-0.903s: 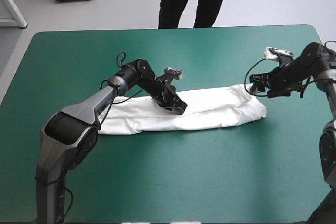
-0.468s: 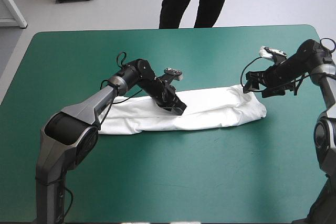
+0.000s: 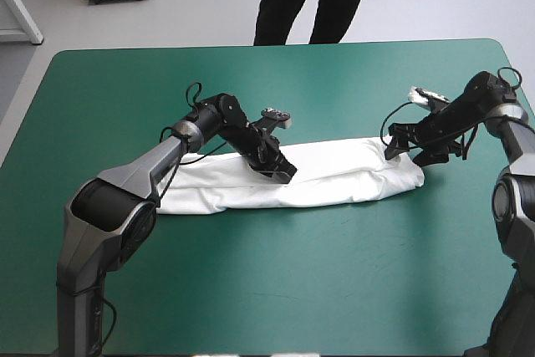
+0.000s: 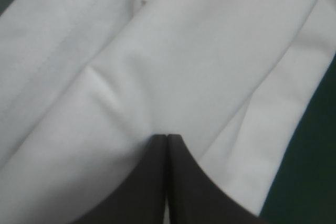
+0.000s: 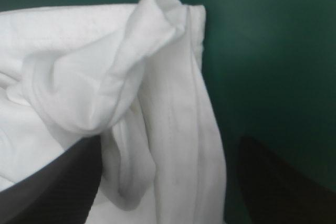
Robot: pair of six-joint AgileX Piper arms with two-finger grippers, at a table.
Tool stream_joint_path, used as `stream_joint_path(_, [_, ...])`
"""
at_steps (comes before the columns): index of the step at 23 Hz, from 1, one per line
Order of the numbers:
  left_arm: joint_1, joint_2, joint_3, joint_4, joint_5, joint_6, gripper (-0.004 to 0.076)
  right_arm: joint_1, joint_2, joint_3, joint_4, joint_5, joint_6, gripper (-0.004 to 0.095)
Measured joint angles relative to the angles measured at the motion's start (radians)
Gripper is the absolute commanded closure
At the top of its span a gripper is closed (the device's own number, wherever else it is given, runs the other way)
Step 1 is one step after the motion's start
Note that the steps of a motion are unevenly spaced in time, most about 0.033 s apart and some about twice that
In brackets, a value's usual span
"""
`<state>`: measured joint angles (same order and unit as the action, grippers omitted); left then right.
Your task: Fold the cloth
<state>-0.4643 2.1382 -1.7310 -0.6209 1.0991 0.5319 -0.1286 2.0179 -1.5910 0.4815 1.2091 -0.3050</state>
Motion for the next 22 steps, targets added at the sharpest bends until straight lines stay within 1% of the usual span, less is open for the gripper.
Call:
stream_joint_path(5, [0.000,0.000,0.000,0.005,-0.003,-0.004,0.0746,0.023,0.012,-0.010,0.018,0.002,-0.001,0.0221])
stream_joint_path(6, [0.000,0.000,0.000,0.005,-0.003,-0.005,0.0746,0.039,0.015,-0.012,0.018,0.002,-0.001,0.0234])
stream_joint_path(8, [0.000,0.000,0.000,0.005,-0.005,-0.007,0.0746,0.094,0.024,-0.018,0.021,0.001,-0.003,0.0321])
stream_joint_path(9, [0.001,0.000,0.000,0.005,-0.005,-0.007,0.0746,0.116,0.029,-0.020,0.023,0.001,0.000,0.0445])
stream_joint_path(10, [0.003,0.000,0.000,0.005,-0.004,-0.008,0.0746,0.151,0.036,-0.025,0.026,0.001,0.004,0.0538])
stream_joint_path(11, [0.005,0.000,0.000,0.005,-0.002,-0.011,0.0746,0.168,0.040,-0.026,0.028,-0.001,0.006,0.0745])
stream_joint_path(12, [0.011,0.000,0.000,0.005,0.001,-0.017,0.0746,0.193,0.048,-0.026,0.034,-0.003,0.007,0.0853])
stream_joint_path(13, [0.013,0.000,0.000,0.005,0.003,-0.018,0.0746,0.206,0.052,-0.026,0.039,-0.003,0.007,0.0912])
stream_joint_path(18, [0.029,0.000,0.000,0.004,0.008,-0.022,0.0746,0.220,0.059,-0.026,0.051,-0.002,0.007,0.0911])
stream_joint_path(22, [0.032,0.000,0.000,0.005,0.011,-0.024,0.0746,0.225,0.051,-0.031,0.034,-0.002,0.022,0.0911])
